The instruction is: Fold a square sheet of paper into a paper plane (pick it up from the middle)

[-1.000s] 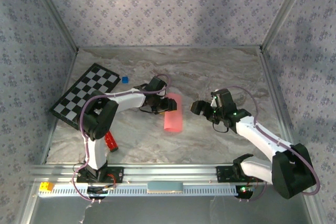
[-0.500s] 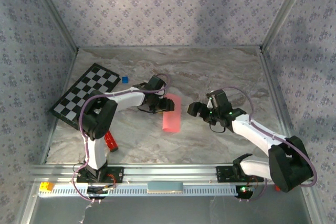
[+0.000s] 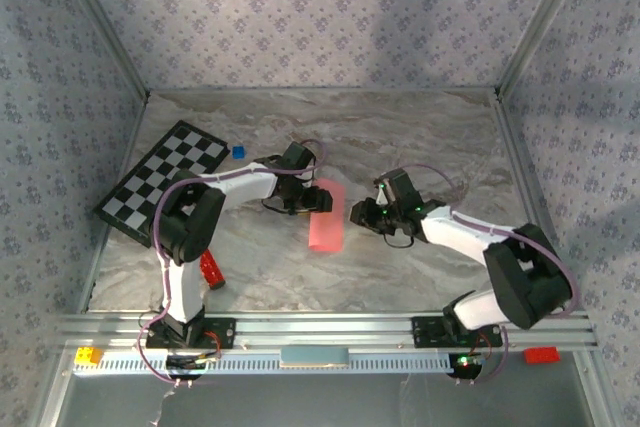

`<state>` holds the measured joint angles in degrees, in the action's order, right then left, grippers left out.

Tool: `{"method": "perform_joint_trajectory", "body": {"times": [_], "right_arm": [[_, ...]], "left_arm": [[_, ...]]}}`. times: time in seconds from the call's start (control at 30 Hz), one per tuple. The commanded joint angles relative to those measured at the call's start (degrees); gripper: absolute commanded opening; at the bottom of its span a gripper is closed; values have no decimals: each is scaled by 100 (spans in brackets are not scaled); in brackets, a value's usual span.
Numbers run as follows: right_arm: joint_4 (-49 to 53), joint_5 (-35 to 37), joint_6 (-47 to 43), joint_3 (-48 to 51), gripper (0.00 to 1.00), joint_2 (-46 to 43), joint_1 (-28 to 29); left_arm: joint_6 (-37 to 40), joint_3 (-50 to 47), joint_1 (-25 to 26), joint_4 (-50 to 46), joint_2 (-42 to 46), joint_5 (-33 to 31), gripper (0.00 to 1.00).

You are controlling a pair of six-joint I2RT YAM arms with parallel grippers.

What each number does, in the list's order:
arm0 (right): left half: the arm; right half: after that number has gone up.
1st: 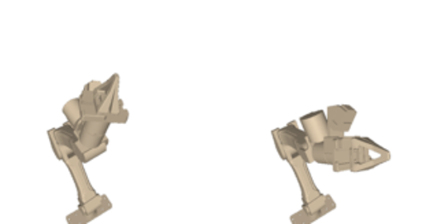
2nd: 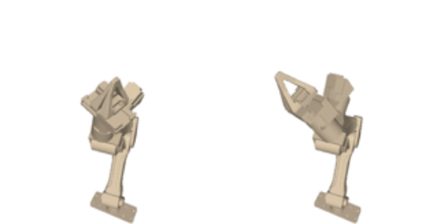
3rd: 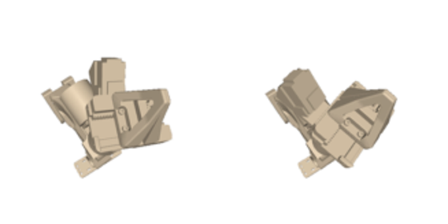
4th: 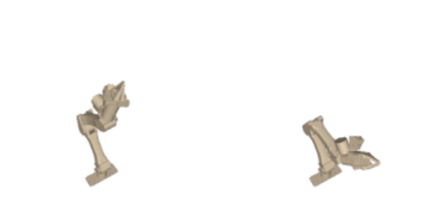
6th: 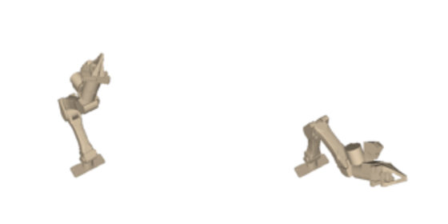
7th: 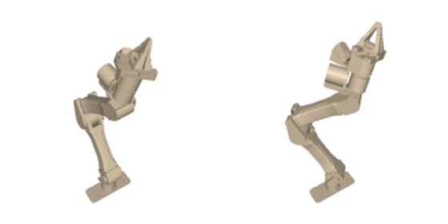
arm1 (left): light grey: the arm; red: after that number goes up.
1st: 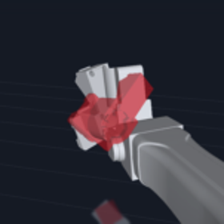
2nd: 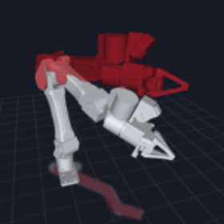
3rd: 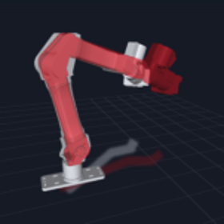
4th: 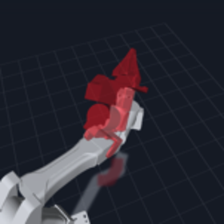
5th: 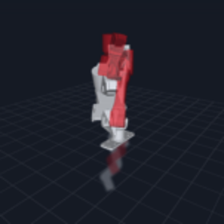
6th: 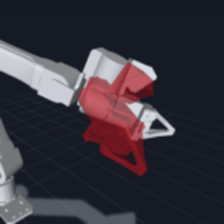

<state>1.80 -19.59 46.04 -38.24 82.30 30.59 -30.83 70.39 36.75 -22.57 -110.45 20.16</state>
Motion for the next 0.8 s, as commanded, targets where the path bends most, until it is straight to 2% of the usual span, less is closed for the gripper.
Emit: {"method": "perform_joint_trajectory", "body": {"times": [0.0,0.33,0.53,0.77], "right_arm": [[-404,-294,101,-297,23,387,137],[-567,-234,299,-673,9,1195,404],[-606,-253,331,-665,7,1414,417],[238,46,90,-842,4,1691,413]], "left_arm": [[193,35,-2,-397,-291,-219,63],[166,131,131,-714,-452,-672,63],[161,152,166,-724,-451,-672,63],[-22,144,170,-657,-260,-620,64]]}}
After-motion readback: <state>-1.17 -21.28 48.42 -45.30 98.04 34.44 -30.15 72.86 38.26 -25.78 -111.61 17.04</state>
